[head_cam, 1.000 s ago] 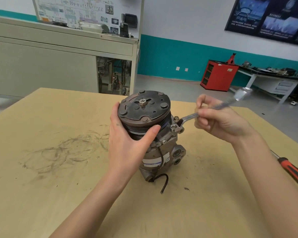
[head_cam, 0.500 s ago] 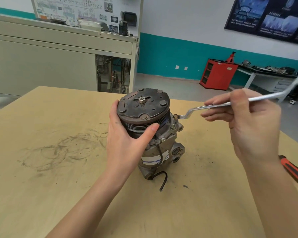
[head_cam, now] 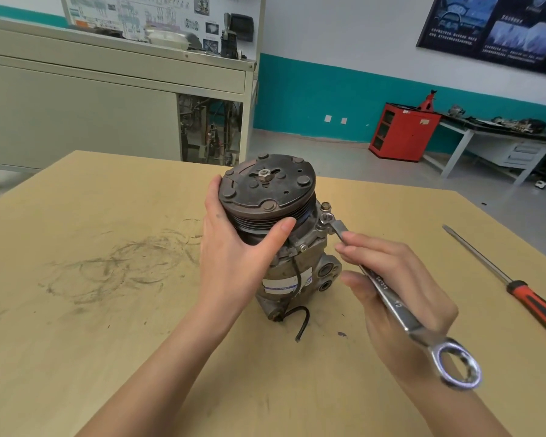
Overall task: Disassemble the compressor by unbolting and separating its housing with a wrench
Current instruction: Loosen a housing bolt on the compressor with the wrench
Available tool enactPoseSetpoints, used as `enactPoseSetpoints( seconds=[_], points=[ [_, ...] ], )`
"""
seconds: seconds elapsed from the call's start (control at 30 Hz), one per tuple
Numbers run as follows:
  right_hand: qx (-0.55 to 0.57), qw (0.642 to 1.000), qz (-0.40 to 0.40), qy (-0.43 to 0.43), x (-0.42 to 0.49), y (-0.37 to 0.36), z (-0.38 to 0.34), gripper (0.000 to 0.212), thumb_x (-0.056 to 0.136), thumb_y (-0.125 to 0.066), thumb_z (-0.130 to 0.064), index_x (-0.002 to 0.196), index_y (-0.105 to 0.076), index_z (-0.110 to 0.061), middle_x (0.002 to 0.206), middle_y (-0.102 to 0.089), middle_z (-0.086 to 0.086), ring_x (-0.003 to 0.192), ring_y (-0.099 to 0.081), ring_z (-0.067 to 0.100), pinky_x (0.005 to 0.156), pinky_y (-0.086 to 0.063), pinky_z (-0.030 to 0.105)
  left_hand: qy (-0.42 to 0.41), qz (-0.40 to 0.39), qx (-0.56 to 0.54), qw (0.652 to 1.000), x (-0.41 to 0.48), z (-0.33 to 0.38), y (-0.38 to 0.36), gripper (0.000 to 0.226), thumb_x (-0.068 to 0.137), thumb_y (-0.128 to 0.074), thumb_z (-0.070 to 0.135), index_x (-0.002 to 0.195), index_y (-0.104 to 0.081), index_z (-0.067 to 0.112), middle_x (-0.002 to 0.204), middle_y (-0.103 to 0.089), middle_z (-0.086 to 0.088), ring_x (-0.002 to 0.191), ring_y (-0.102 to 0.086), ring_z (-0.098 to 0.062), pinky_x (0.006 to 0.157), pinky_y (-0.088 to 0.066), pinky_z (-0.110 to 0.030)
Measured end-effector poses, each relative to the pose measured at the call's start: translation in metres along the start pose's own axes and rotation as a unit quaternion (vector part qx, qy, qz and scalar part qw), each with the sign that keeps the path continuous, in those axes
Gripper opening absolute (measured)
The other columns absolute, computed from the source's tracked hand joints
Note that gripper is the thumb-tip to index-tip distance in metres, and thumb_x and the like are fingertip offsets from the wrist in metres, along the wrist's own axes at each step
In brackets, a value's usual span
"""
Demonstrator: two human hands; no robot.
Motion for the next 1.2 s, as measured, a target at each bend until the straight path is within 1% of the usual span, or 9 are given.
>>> enactPoseSetpoints(
  seconds=[0.33,0.43,0.47,0.53,0.6,0.77,0.87,1.03,1.2],
  points=[
    [-0.067,0.996,0.003,0.05,-0.002,-0.007,-0.008,0.039,0.096,-0.053,-0.024,0.08,-0.071,0.007,0.09,-0.07,0.015,0.077,-0.069,0.022,0.068,-0.056,0.025,-0.001,0.006,0.003,1.0,0.0,-0.002,-0.001,0.107,0.062,-0.063,0.07,0.149,-0.015,0.03,0.146,-0.04,0.006,0.134,-0.04,-0.012,0.111,-0.035,-0.043],
    [0.105,0.991,0.021,-0.075,-0.006,-0.011,-0.006,0.028,0.095,-0.046,-0.01,0.08,-0.069,-0.005,0.092,-0.069,0.008,0.079,-0.069,0.024,0.069,-0.057,0.03,-0.002,0.009,0.004,1.0,0.0,-0.003,-0.001,0.107,0.061,-0.062,0.071,0.148,-0.014,0.032,0.146,-0.04,0.006,0.134,-0.04,-0.012,0.112,-0.035,-0.041],
    [0.215,0.965,0.022,-0.149,-0.006,-0.011,-0.002,0.03,0.095,-0.042,-0.011,0.081,-0.068,-0.012,0.092,-0.068,0.005,0.077,-0.069,0.026,0.066,-0.057,0.032,-0.003,0.009,0.004,1.0,0.0,-0.003,-0.001,0.107,0.061,-0.062,0.071,0.148,-0.014,0.032,0.146,-0.04,0.006,0.134,-0.04,-0.011,0.112,-0.035,-0.041],
    [0.402,0.873,0.04,-0.274,0.0,-0.01,0.01,0.035,0.094,-0.036,-0.012,0.077,-0.066,-0.018,0.087,-0.067,0.006,0.065,-0.068,0.03,0.058,-0.056,0.032,-0.004,0.006,0.003,1.0,0.0,-0.003,0.0,0.106,0.061,-0.062,0.072,0.148,-0.014,0.034,0.146,-0.04,0.008,0.133,-0.04,-0.01,0.112,-0.035,-0.04],
    [0.476,0.8,0.046,-0.362,0.015,-0.01,0.028,0.04,0.093,-0.033,-0.008,0.069,-0.063,-0.012,0.076,-0.067,0.01,0.054,-0.066,0.028,0.052,-0.054,0.027,-0.001,0.003,0.002,1.0,0.0,-0.003,0.0,0.106,0.06,-0.062,0.072,0.148,-0.014,0.036,0.145,-0.04,0.009,0.132,-0.041,-0.009,0.111,-0.036,-0.04],
    [0.496,0.75,0.046,-0.436,0.031,-0.017,0.042,0.041,0.1,-0.033,-0.01,0.064,-0.054,-0.007,0.068,-0.065,0.011,0.05,-0.063,0.022,0.047,-0.051,0.021,-0.002,-0.002,0.002,1.0,0.0,-0.005,0.001,0.106,0.06,-0.061,0.073,0.148,-0.013,0.038,0.146,-0.04,0.009,0.133,-0.04,-0.01,0.111,-0.036,-0.041],
    [0.497,0.768,0.046,-0.402,0.025,-0.008,0.031,0.035,0.095,-0.035,-0.014,0.069,-0.058,-0.011,0.081,-0.069,0.015,0.066,-0.069,0.03,0.059,-0.055,0.026,-0.004,-0.002,0.003,1.0,0.001,-0.005,0.001,0.104,0.06,-0.061,0.073,0.146,-0.013,0.04,0.145,-0.041,0.01,0.132,-0.041,-0.01,0.111,-0.036,-0.042],
    [0.337,0.902,0.055,-0.263,0.011,-0.002,0.002,0.025,0.099,-0.041,-0.026,0.091,-0.062,-0.014,0.101,-0.07,0.009,0.092,-0.07,0.027,0.077,-0.057,0.03,-0.007,-0.003,0.003,1.0,0.001,-0.004,0.001,0.104,0.061,-0.061,0.073,0.147,-0.013,0.04,0.144,-0.041,0.011,0.132,-0.041,-0.009,0.111,-0.036,-0.04],
    [0.224,0.958,-0.014,-0.18,0.001,-0.002,-0.01,0.027,0.101,-0.041,-0.03,0.105,-0.063,-0.014,0.114,-0.066,0.007,0.105,-0.066,0.024,0.085,-0.055,0.04,-0.006,0.0,0.0,1.0,0.001,-0.005,0.001,0.105,0.061,-0.061,0.072,0.148,-0.014,0.037,0.145,-0.041,0.009,0.133,-0.041,-0.01,0.111,-0.036,-0.04]
  ],
)
Point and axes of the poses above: each hand's wrist, its own x-axis towards the middle knuckle, its own y-axis out of the back of the hand, z = x × y, the point moved 1 cm from there along x, towards the middle knuckle
